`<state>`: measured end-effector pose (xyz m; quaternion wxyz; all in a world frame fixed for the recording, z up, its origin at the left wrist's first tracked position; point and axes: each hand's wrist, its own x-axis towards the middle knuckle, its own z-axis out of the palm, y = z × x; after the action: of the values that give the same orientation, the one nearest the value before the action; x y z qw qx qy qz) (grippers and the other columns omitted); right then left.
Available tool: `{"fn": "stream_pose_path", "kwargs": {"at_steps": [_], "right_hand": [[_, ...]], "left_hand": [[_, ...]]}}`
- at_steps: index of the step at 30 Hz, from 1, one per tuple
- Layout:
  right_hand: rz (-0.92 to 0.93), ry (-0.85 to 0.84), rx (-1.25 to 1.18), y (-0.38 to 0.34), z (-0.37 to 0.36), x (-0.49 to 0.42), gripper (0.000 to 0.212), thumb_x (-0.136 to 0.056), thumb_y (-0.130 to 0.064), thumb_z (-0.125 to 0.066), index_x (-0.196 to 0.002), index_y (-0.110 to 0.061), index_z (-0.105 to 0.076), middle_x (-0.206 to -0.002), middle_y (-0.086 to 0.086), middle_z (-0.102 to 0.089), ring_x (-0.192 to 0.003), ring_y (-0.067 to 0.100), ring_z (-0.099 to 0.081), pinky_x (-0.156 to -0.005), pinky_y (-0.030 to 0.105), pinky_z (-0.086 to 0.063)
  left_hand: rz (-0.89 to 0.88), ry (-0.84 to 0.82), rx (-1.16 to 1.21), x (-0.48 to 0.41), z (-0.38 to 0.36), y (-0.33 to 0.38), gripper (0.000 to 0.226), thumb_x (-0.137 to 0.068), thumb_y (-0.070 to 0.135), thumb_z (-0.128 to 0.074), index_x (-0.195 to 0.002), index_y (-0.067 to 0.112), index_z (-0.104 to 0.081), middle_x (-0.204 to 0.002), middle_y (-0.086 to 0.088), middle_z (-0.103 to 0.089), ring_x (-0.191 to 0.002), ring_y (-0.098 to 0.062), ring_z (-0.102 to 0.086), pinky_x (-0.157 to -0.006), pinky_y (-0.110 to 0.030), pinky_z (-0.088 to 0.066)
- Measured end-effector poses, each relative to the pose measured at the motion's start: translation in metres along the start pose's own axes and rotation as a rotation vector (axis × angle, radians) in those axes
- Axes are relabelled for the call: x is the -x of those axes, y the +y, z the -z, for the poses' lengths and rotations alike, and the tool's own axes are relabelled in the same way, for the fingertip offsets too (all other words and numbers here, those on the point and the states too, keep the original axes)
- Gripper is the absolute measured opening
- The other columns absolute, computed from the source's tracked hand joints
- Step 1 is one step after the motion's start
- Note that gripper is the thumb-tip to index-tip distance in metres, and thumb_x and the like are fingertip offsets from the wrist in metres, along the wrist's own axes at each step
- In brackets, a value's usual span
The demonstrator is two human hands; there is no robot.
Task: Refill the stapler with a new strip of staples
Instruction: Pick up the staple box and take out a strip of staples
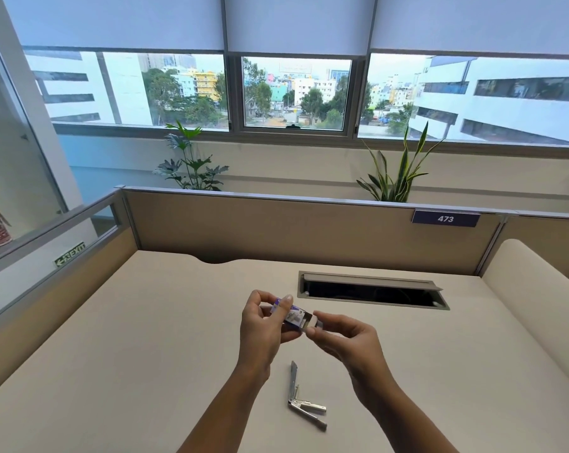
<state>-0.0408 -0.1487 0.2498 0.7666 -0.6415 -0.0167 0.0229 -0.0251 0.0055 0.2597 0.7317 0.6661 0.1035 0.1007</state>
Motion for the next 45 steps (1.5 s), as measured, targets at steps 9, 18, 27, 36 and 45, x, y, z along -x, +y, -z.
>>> {"fn": "stream_pose_path", "kwargs": {"at_steps": [9, 18, 27, 36, 45], "right_hand": [[-0.113, -0.013, -0.233, -0.004, -0.004, 0.001, 0.037, -0.071, -0.014, -0.079, -0.106, -0.003, -0.075, -0.099, 0.017, -0.077, -0.094, 0.028, -0.075, -0.073, 0.022, -0.06], [-0.076, 0.061, -0.181, -0.004, -0.01, 0.0, 0.025, -0.079, -0.009, -0.078, -0.103, -0.002, -0.075, -0.095, 0.016, -0.078, -0.091, 0.029, -0.075, -0.072, 0.023, -0.06], [-0.036, 0.058, -0.224, 0.0, -0.011, -0.005, 0.038, -0.067, -0.018, -0.082, -0.102, -0.005, -0.075, -0.096, 0.015, -0.078, -0.092, 0.027, -0.075, -0.073, 0.021, -0.06], [-0.25, 0.051, -0.442, 0.019, -0.004, -0.017, 0.035, -0.069, -0.003, -0.076, -0.103, 0.001, -0.068, -0.1, 0.022, -0.075, -0.086, 0.025, -0.075, -0.07, 0.023, -0.062], [-0.415, 0.013, -0.553, 0.042, -0.001, -0.028, 0.04, -0.072, -0.008, -0.079, -0.109, 0.003, -0.069, -0.111, 0.023, -0.072, -0.088, 0.022, -0.075, -0.072, 0.024, -0.062]], "left_hand": [[-0.008, 0.014, 0.017, 0.0, -0.001, 0.003, 0.02, -0.087, 0.024, -0.068, -0.096, 0.017, -0.052, -0.101, -0.016, -0.066, -0.082, -0.024, -0.074, -0.062, -0.031, -0.062], [-0.012, -0.032, 0.025, 0.0, -0.004, 0.003, 0.02, -0.084, 0.027, -0.071, -0.093, 0.02, -0.054, -0.089, -0.007, -0.069, -0.071, -0.016, -0.074, -0.054, -0.023, -0.058], [-0.087, -0.137, -0.053, -0.001, -0.004, -0.004, 0.022, -0.084, 0.029, -0.069, -0.097, 0.028, -0.051, -0.098, 0.0, -0.068, -0.076, -0.01, -0.073, -0.06, -0.018, -0.057], [-0.19, -0.32, -0.251, -0.009, 0.003, -0.018, 0.073, -0.056, 0.049, -0.08, -0.12, 0.035, -0.049, -0.114, 0.014, -0.057, -0.087, -0.009, -0.069, -0.068, -0.018, -0.058], [-0.199, -0.373, -0.401, -0.034, 0.016, -0.045, 0.07, -0.055, 0.057, -0.079, -0.116, 0.037, -0.053, -0.112, 0.009, -0.061, -0.076, -0.001, -0.071, -0.065, -0.018, -0.059]]}}
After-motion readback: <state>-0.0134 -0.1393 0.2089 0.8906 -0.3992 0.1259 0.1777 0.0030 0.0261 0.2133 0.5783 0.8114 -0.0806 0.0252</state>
